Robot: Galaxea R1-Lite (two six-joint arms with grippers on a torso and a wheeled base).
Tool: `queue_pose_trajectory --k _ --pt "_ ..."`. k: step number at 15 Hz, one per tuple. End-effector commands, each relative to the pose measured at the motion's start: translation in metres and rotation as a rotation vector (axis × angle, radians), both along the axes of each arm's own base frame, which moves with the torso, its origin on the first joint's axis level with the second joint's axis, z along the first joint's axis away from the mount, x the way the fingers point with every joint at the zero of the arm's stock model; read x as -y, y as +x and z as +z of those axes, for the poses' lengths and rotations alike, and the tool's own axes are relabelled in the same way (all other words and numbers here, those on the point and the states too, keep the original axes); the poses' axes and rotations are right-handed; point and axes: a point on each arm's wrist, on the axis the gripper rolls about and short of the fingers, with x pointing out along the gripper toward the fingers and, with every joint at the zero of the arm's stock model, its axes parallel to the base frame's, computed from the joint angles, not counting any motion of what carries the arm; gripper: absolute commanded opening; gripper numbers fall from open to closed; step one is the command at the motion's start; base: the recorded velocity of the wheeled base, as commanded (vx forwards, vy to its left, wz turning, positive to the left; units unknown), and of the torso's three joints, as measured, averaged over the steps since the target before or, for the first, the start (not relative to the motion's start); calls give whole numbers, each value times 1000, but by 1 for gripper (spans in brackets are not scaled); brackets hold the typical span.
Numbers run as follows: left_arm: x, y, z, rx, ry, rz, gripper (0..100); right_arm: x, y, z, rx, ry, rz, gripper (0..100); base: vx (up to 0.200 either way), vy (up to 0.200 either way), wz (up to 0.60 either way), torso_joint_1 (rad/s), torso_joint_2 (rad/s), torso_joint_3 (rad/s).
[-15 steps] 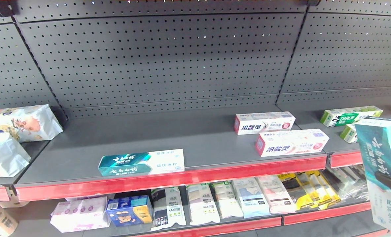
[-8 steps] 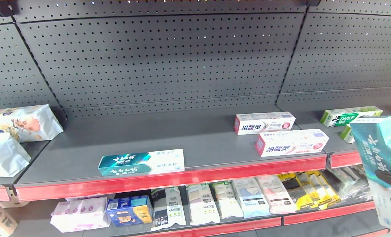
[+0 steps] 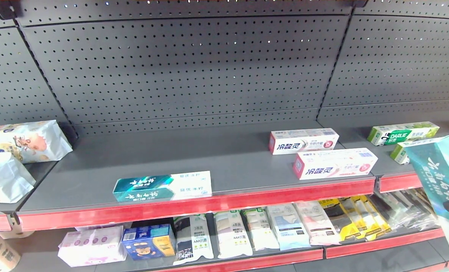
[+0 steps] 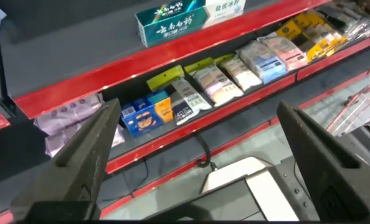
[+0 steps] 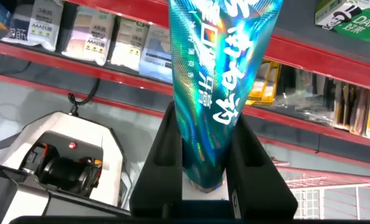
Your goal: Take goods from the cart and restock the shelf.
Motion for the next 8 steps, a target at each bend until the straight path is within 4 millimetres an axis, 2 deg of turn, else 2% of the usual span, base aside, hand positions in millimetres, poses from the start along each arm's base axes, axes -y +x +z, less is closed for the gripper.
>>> queue_pose_trajectory --k 1,4,8 --pt "0 -4 -2 13 2 0 100 1 10 -5 -48 6 -5 0 0 0 0 0 0 0" --pt "-1 -9 -4 37 10 -6 100 1 16 -6 -58 -23 10 0 0 0 0 0 0 0" --pt "-2 -17 -9 41 9 -6 100 3 11 -1 -24 -73 31 0 0 0 0 0 0 0"
